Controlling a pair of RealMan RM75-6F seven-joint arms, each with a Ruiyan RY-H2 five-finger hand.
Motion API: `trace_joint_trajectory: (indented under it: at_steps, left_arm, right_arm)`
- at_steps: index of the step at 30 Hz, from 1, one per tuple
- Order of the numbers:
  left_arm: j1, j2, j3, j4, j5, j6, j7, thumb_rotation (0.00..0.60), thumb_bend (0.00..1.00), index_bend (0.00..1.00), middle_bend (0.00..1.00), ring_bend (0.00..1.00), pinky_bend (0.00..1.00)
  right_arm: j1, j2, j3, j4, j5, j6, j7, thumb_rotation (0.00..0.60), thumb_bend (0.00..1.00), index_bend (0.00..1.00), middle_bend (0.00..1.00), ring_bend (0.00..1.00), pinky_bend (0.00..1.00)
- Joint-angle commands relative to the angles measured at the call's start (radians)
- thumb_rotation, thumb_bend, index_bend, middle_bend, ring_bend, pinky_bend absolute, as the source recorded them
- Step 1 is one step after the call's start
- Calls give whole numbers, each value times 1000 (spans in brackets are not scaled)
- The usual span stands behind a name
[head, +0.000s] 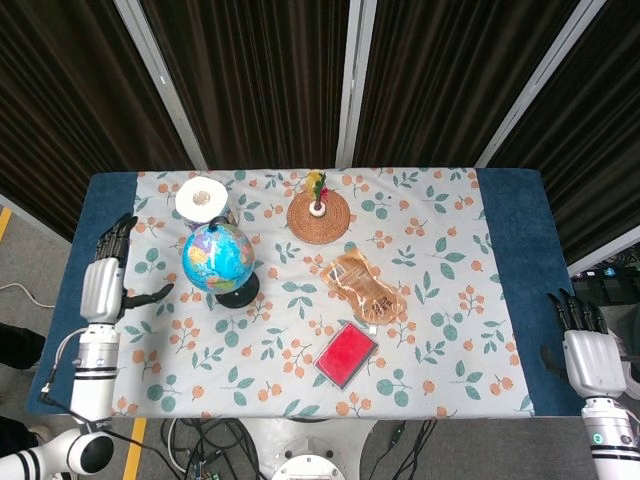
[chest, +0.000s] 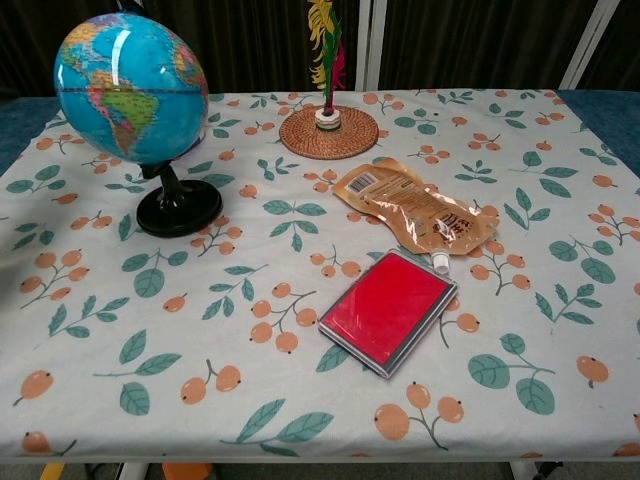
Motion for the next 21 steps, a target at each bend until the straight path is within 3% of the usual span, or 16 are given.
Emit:
trace_joint_trajectory:
  at_steps: [1, 7, 16, 21]
  left_arm:
    - [19, 13, 1, 15, -4, 16, -14, 600, 0, 27, 0, 0, 0]
    - [78, 47, 41, 54, 9, 37, -63, 600, 0, 27, 0, 0, 0]
    - [160, 200, 305, 214, 237, -46, -128, 600, 54, 29, 0, 0, 0]
    - [182, 222, 346, 222, 275, -42, -84, 600, 59, 29, 0, 0, 0]
  right_arm:
    - [-1, 1, 0, -1, 1, 1, 0, 600, 313, 0, 0, 0, 0]
    - [-5, 2, -4, 2, -9, 9, 10, 600, 313, 0, 0, 0, 0]
    - [-13, 5, -25, -5, -71, 41, 22, 600, 320, 0, 0, 0, 0]
    - [-6, -11, -36, -11, -81, 23, 4, 600, 320, 0, 0, 0, 0]
